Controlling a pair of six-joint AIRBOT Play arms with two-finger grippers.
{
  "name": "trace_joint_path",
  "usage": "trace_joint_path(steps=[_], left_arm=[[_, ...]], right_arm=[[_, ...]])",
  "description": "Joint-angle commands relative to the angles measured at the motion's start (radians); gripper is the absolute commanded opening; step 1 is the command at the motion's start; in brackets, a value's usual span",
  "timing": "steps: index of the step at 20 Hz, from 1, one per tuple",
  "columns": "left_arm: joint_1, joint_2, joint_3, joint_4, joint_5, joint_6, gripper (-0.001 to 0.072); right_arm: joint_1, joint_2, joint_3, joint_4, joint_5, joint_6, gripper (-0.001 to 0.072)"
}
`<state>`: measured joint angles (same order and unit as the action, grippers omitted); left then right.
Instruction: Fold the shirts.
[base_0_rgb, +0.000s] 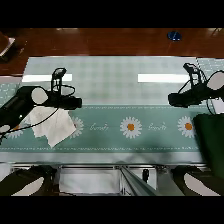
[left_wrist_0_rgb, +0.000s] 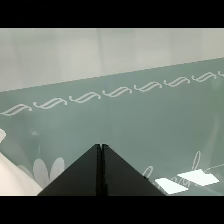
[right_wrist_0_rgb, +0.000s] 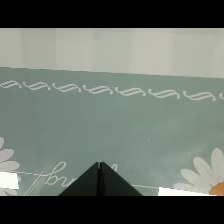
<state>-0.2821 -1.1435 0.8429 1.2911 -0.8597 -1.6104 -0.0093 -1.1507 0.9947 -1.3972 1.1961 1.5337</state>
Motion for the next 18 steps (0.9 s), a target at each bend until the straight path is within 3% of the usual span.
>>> trace_joint_path(steps=[1, 2, 3, 4, 6, 12, 13, 14, 15, 18], left_arm=[[0.001, -0.001, 0.001, 0.001, 0.122, 0.0, 0.0046], [0.001, -0.001, 0.001, 0.001, 0.204, 0.001, 0.0149], [0.001, 0.0, 0.002, 0.001, 0.285, 0.0, 0.0372], [0.002, 0.0, 0.003, 0.002, 0.347, 0.002, 0.0504], [0.025, 0.001, 0.047, 0.062, 0.341, 0.031, 0.0507], [0.28, 0.053, 0.268, 0.321, -0.105, 0.031, 0.0507], [0.338, 0.077, 0.251, 0.33, -0.122, 0.031, 0.0507], [0.397, 0.097, 0.224, 0.329, -0.118, 0.031, 0.0507], [0.459, 0.111, 0.19, 0.328, -0.119, 0.028, 0.0507], [0.589, 0.112, 0.06, 0.246, -0.124, 0.023, 0.0507]], right_arm=[[0.0, 0.0, 0.0, 0.0, 0.0, 0.0, 0.0023], [0.0, 0.0, 0.0, 0.0, 0.0, 0.0, 0.0023], [0.0, 0.0, -0.001, 0.0, 0.0, 0.0, 0.0023], [0.0, 0.0, 0.0, 0.0, 0.0, 0.0, 0.0023], [0.0, -0.001, -0.001, 0.0, -0.028, 0.0, 0.0023], [0.001, -0.001, -0.001, 0.026, -0.188, 0.009, 0.0025], [0.001, -0.002, -0.001, 0.026, -0.197, 0.009, 0.0097], [0.001, -0.004, -0.001, 0.025, -0.202, 0.009, 0.0329], [0.001, -0.011, -0.001, 0.016, -0.205, 0.008, 0.0417], [0.001, -0.042, -0.002, 0.011, -0.187, 0.017, 0.0417]])
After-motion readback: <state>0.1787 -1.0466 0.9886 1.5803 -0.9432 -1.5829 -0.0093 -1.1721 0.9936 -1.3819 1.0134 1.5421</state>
